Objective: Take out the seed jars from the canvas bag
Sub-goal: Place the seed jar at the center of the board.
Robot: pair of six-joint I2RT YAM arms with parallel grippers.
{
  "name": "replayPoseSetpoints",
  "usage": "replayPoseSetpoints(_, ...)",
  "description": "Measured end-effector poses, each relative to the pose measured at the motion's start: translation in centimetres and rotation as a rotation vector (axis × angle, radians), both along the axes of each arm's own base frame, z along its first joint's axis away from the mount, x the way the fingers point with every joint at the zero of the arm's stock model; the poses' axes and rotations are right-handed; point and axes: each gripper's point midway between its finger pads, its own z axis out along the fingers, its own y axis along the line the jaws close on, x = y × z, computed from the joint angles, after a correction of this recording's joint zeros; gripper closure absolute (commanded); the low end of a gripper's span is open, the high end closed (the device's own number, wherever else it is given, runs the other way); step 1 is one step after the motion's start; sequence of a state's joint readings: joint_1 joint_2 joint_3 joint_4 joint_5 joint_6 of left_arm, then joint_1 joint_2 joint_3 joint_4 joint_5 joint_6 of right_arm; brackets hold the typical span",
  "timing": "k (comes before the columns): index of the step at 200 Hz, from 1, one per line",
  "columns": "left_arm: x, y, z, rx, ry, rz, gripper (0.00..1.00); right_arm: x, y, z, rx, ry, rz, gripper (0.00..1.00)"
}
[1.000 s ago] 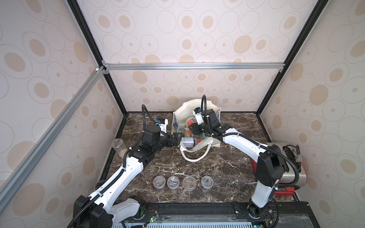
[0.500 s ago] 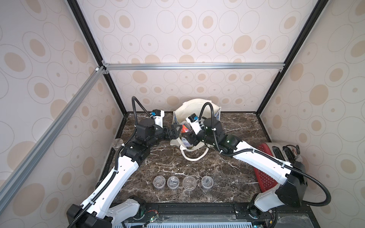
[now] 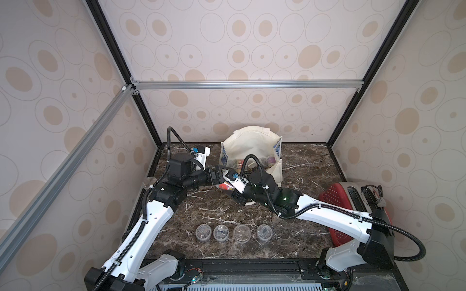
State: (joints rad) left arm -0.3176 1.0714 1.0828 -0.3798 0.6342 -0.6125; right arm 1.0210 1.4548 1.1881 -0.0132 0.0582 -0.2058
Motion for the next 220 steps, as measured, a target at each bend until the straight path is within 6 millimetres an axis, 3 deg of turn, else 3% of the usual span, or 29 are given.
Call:
replayPoseSetpoints(61,-0.8,0.5,-1.1,-0.036,0.077,-0.037,0.02,-0.1,-0.3,0.6,0.022,-0.043,-0.001,0.41)
replayPoseSetpoints(95,-1.4,-0.2,-2.1,-0.136,0.146,-0.085,0.02,-0.6,0.0,1.4,0.054,-0.062,0.01,0.42)
replayPoseSetpoints(167,-2.2,-1.2,0.5,-0.323,0.136,-0.16,0.08,-0.5,0.7,2.6,0.111,-0.085,0.012,0.42)
replayPoseSetpoints(220,-1.7,-0.6,0.1,-0.348,0.16,-0.125,0.17,-0.1,1.2,2.2,0.118,-0.093,0.002,0.39)
